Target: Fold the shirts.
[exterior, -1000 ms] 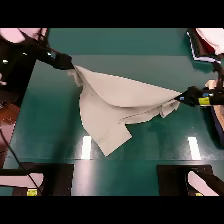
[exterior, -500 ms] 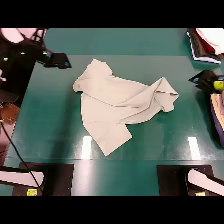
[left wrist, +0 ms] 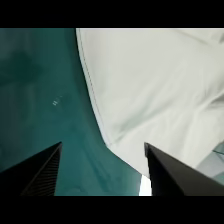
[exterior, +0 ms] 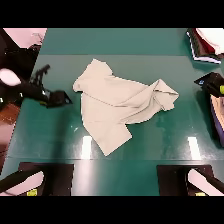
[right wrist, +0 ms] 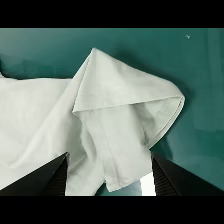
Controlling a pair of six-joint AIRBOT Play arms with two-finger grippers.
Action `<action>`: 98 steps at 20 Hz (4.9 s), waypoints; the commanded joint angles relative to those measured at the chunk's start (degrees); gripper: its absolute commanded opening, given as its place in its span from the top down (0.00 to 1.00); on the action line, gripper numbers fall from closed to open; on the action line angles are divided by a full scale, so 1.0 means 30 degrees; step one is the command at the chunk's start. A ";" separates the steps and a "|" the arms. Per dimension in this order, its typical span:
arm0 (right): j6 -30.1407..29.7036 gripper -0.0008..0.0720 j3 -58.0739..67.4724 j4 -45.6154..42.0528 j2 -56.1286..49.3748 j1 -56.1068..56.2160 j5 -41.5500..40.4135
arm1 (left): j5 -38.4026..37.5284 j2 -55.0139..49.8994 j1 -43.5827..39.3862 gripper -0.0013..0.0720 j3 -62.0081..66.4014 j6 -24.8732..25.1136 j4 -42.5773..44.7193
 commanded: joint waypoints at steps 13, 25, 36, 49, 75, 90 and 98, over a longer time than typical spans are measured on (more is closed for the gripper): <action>0.0029 0.20 -0.1253 0.0044 0.0517 0.1122 -0.0459 | 0.8014 0.2295 -0.4386 0.16 -0.8094 0.0758 -0.3548; 0.0029 0.20 -0.1253 0.0029 0.0510 0.1122 -0.0291 | 0.7978 0.0554 -0.4386 0.76 -0.8072 0.1435 -0.5909; -0.0073 0.24 -0.1253 -0.2929 -0.3228 0.4568 0.1676 | 0.6215 0.0561 -0.4386 0.95 -0.3869 0.2506 -0.5996; -0.0860 0.27 -0.1253 -1.4163 -0.4255 1.2823 -0.1712 | 0.6266 0.0554 -0.4386 0.95 -0.3876 0.2936 -0.5858; 0.1020 0.96 0.1392 -1.4185 -0.1821 1.1147 0.2834 | 0.0313 0.1821 0.0000 0.95 0.1581 0.2936 -0.4838; 0.0554 0.96 1.3100 0.2484 0.3956 -0.3249 0.1603 | 0.1275 0.3519 0.3592 0.95 2.1995 0.2193 -0.6929; 0.0525 0.96 1.8659 0.2324 0.4503 -0.5843 0.2834 | 0.5078 0.6288 0.3592 0.95 2.2724 0.2288 -1.0236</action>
